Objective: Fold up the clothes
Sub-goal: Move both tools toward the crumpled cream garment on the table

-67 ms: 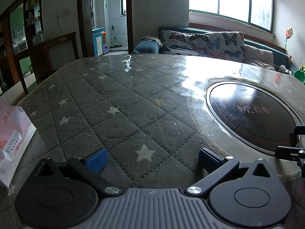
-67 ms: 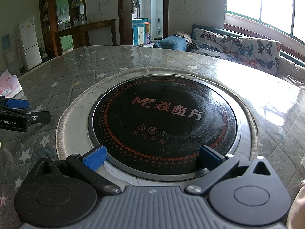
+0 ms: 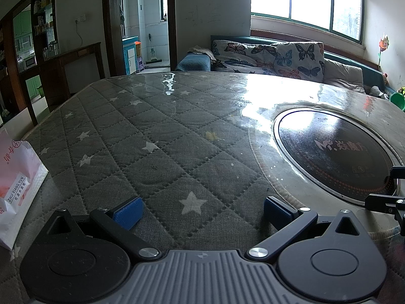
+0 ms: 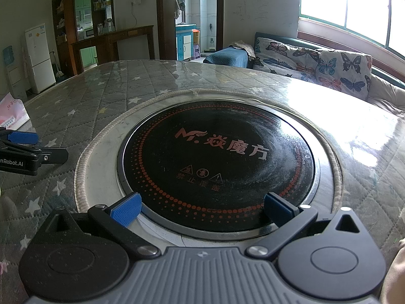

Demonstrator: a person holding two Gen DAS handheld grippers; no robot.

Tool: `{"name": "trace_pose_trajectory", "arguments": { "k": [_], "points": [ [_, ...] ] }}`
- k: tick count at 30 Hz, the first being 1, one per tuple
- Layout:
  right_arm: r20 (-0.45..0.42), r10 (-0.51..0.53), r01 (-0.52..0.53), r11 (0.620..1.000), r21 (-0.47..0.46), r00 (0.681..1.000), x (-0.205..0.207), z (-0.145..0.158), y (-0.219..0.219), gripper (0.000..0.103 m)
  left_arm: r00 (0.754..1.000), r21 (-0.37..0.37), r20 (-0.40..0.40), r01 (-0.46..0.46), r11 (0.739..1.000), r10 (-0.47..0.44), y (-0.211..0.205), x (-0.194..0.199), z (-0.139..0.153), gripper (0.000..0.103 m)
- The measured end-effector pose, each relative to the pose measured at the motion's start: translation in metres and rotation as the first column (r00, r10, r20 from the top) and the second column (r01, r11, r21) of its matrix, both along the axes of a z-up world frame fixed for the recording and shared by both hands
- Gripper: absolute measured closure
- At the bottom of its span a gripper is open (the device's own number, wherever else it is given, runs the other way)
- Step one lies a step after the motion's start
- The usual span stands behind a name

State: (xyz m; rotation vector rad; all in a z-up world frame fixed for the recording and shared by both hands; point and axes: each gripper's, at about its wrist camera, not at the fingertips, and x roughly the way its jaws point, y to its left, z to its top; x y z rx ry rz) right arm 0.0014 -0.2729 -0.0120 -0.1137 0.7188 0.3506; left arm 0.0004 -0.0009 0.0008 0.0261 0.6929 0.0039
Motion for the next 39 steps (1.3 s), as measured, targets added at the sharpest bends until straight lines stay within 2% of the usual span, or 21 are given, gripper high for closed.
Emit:
{"name": "trace_pose_trajectory", "arguments": {
  "k": [5, 8, 10, 15, 20, 29, 39],
  "points": [
    [0.018, -0.003, 0.004, 1.000, -0.025, 1.000, -0.007, 0.001, 0.003, 0.000, 1.000, 0.012, -0.015, 0.000, 1.000, 0.000, -0.002, 0.001, 0.002, 0.000],
    [0.006, -0.017, 0.017, 1.000, -0.017, 1.000, -0.009, 0.003, 0.000, 0.000, 0.999, -0.006, -0.045, 0.010, 1.000, -0.010, -0.004, 0.005, 0.004, 0.000],
    [0.000, -0.025, 0.025, 1.000, -0.014, 1.000, -0.011, 0.005, -0.002, 0.000, 0.999, -0.021, -0.037, 0.028, 0.999, -0.029, -0.001, -0.004, 0.010, 0.000],
    [0.042, -0.038, 0.040, 0.998, -0.048, 0.998, -0.028, 0.020, 0.001, 0.001, 0.995, -0.005, -0.031, 0.095, 0.995, -0.095, -0.019, -0.011, 0.017, 0.000],
    [0.040, -0.063, 0.065, 0.997, -0.047, 0.997, -0.048, 0.033, -0.008, 0.001, 0.986, 0.008, -0.021, 0.165, 0.986, -0.165, -0.043, -0.019, 0.025, 0.000],
    [0.018, -0.140, 0.140, 0.989, -0.040, 0.990, -0.082, 0.045, -0.043, 0.005, 0.956, 0.033, -0.008, 0.294, 0.955, -0.294, -0.086, -0.041, 0.038, 0.000],
    [0.014, -0.230, 0.230, 0.972, -0.039, 0.973, -0.124, 0.048, -0.074, 0.006, 0.918, 0.010, -0.007, 0.398, 0.917, -0.398, -0.128, -0.062, 0.048, 0.000]
  ]
}}
